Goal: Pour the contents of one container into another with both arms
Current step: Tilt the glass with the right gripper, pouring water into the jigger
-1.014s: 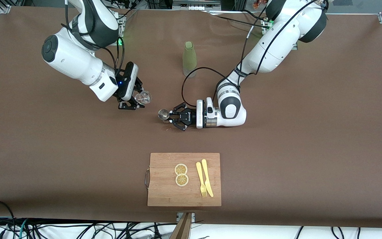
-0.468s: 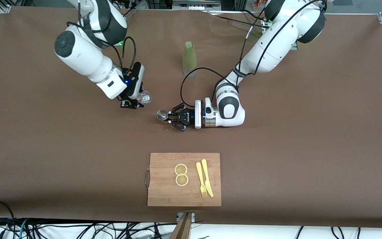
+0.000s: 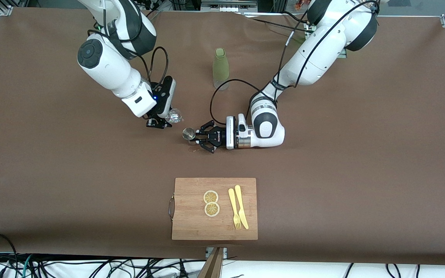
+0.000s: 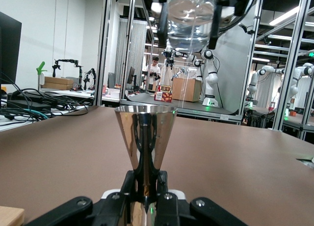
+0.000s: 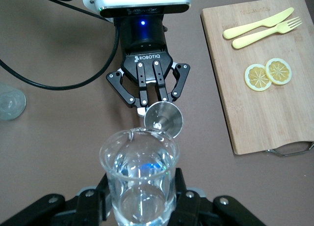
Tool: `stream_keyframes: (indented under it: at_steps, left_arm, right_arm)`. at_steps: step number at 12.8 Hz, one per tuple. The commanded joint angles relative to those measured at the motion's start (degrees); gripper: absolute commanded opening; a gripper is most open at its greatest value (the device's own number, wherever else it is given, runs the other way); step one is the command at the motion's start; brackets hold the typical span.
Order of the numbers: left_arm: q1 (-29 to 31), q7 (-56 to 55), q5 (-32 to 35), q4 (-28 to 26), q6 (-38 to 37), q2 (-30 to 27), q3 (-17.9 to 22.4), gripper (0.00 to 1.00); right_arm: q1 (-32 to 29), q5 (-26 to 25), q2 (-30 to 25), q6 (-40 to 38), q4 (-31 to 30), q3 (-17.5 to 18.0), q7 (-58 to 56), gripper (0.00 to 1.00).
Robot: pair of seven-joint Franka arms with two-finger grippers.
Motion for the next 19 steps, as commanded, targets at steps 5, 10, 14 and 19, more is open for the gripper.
stream_keyframes:
  at_steps: [5, 10, 14, 19]
  left_arm:
    - [-1.1, 6.9, -2.8, 2.0, 1.5, 1.7, 0.2, 0.00]
    - [-1.3, 6.9, -3.1, 2.0, 1.5, 1.7, 0.1, 0.00]
    - [-1.2, 6.9, -3.0, 2.0, 1.5, 1.7, 0.1, 0.00]
    - [-1.2, 7.5, -2.9, 1.9, 1.5, 1.7, 0.2, 0.00]
  right_arm:
    - [1.3, -5.8, 4.0, 0.4, 3.9, 0.0, 4.8, 0.39]
    - [2.1, -8.8, 5.9, 0.5, 4.7, 0.0, 7.2, 0.39]
    - [2.8, -12.4, 7.1, 1.7, 5.2, 0.0, 9.8, 0.39]
    - [3.0, -12.9, 7.6, 1.8, 5.3, -0.1, 10.4, 0.39]
